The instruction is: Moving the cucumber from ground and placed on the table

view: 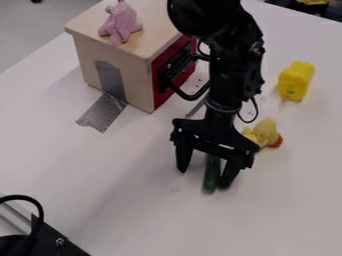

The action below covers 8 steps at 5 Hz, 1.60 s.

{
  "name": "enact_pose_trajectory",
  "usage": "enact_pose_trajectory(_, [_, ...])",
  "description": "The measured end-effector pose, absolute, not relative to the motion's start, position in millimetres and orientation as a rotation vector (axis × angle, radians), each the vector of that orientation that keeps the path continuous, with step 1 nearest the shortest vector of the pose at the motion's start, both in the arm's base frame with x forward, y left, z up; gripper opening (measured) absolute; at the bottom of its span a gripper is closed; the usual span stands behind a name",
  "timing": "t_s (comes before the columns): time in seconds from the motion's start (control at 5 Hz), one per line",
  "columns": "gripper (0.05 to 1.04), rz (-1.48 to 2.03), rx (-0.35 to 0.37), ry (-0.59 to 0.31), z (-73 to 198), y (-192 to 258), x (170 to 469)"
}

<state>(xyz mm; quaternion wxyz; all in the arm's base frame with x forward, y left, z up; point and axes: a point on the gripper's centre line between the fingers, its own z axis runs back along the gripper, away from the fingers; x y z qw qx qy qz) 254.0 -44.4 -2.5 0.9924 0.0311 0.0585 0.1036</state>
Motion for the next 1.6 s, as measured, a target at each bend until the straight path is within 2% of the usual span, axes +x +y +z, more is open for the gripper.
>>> enact_pose_trajectory(0.4, [0.385, 0.194, 0.036, 0.132, -3, -47, 256])
enact_pose_trajectory(0.6, [0.319, 0.161, 0.038, 0.150, -1, -46, 254])
enact_pose_trajectory(0.8, [0.319, 0.112, 0.009, 0.088, 34, -50, 265])
enact_pose_trajectory(1.2, [0.319, 0.121, -0.041, -0.065, 123, -23, 313])
enact_pose_trajectory(1.4, [0.319, 0.128, -0.071, -0.086, 137, -4, 336])
enact_pose_trajectory(1.6, [0.319, 0.136, -0.060, -0.083, 139, 22, 347])
